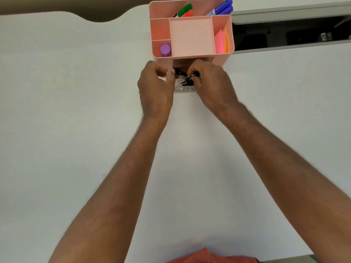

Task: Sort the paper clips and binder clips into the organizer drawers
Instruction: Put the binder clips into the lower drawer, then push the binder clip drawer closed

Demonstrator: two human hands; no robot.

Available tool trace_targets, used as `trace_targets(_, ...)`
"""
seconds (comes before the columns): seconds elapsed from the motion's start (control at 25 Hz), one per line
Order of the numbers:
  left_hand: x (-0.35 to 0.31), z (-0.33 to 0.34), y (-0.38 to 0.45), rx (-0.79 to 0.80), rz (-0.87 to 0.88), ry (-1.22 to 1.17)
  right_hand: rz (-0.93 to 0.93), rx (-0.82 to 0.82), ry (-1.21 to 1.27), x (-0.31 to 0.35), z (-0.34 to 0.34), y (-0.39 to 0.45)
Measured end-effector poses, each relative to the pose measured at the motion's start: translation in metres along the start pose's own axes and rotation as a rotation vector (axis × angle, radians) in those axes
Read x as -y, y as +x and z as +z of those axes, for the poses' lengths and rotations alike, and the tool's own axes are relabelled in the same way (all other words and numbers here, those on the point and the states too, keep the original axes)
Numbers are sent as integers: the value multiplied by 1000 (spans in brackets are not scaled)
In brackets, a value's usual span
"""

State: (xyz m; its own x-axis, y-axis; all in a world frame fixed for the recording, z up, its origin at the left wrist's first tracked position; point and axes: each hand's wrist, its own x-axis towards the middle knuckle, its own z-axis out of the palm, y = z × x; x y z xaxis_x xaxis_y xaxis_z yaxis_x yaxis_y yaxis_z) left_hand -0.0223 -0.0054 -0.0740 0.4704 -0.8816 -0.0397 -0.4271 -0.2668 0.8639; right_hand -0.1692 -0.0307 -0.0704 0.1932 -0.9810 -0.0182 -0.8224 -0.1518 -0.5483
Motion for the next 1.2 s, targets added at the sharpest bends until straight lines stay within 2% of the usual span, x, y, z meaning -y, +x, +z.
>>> trace_targets(0.12, 3, -1, 9, -10, -100, -75, -8, -29, 108, -5, 3, -6)
trace_targets(0.28, -2, 4, 19, -39, -217, -181, 71, -226, 313, -10, 4, -28)
trace_targets(0.36, -4, 6, 22, -22, -279, -245, 247, -299, 471, -13, 10, -42)
trace_targets(0.44, -8, 8, 22, -3, -334, -320, 521, -285, 809, -12, 15, -55)
trace_targets(0.56, -11, 10, 27, 20, -374, -360, 884, -160, 1405, -3, 15, -68)
trace_targets(0.68, -9, 12, 31, 83, -391, -446, 1059, -41, 1739, 3, 8, -67)
trace_targets(0.88, -1, 13, 31, 121, -364, -518, 1076, 81, 2012, 10, -11, -52)
trace_targets(1.2, 0, 15, 32, 107, -355, -484, 1025, 123, 2030, 18, -30, -16)
